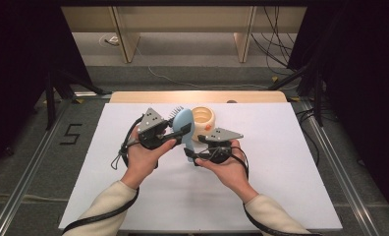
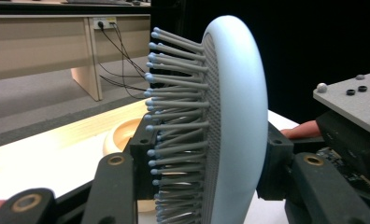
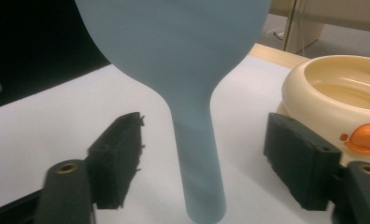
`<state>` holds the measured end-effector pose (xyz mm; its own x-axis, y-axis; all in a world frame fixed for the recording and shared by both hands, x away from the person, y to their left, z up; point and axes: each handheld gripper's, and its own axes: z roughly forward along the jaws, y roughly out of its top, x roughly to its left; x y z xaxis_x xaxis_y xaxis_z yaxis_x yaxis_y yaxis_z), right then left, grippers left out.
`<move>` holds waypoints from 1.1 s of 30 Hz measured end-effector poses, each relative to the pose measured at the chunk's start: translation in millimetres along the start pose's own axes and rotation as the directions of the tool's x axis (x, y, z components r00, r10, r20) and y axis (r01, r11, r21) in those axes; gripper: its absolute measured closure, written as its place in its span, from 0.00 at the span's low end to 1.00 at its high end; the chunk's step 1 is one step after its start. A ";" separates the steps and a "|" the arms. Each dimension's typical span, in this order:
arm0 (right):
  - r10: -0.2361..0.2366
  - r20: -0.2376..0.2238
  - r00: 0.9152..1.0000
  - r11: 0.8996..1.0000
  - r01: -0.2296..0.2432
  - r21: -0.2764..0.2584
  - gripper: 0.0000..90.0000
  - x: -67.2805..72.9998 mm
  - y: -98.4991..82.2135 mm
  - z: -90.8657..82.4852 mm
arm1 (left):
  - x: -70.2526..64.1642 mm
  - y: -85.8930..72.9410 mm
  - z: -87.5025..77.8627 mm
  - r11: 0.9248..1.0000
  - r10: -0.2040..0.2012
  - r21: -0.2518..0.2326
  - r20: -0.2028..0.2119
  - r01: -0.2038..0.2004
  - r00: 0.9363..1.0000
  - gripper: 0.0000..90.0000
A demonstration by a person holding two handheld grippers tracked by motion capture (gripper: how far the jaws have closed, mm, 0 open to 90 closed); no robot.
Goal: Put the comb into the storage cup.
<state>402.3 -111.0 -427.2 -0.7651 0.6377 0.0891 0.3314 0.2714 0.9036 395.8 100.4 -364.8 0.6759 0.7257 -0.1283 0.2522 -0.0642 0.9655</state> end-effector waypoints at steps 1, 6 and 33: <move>0.010 -0.002 1.000 1.000 -0.010 -0.008 0.29 -0.1 -0.1 0.1 | 0.3 0.2 -0.3 1.000 0.000 -0.001 -0.002 0.000 1.000 0.58; 0.009 -0.014 1.000 1.000 -0.009 -0.013 0.18 -0.5 -1.1 -1.3 | 0.8 1.6 -1.7 1.000 0.008 -0.008 -0.013 -0.008 1.000 0.58; 0.033 -0.013 0.999 0.996 -0.034 -0.084 0.09 -26.9 -15.8 -34.1 | 2.8 6.8 -4.0 0.999 0.042 -0.024 -0.038 -0.043 0.998 0.57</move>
<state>398.8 -157.0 -429.6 -0.7608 0.6370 0.1241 0.3095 0.1880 0.9321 396.7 104.7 -357.7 0.6591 0.7480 -0.0786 0.2058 -0.0788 0.9754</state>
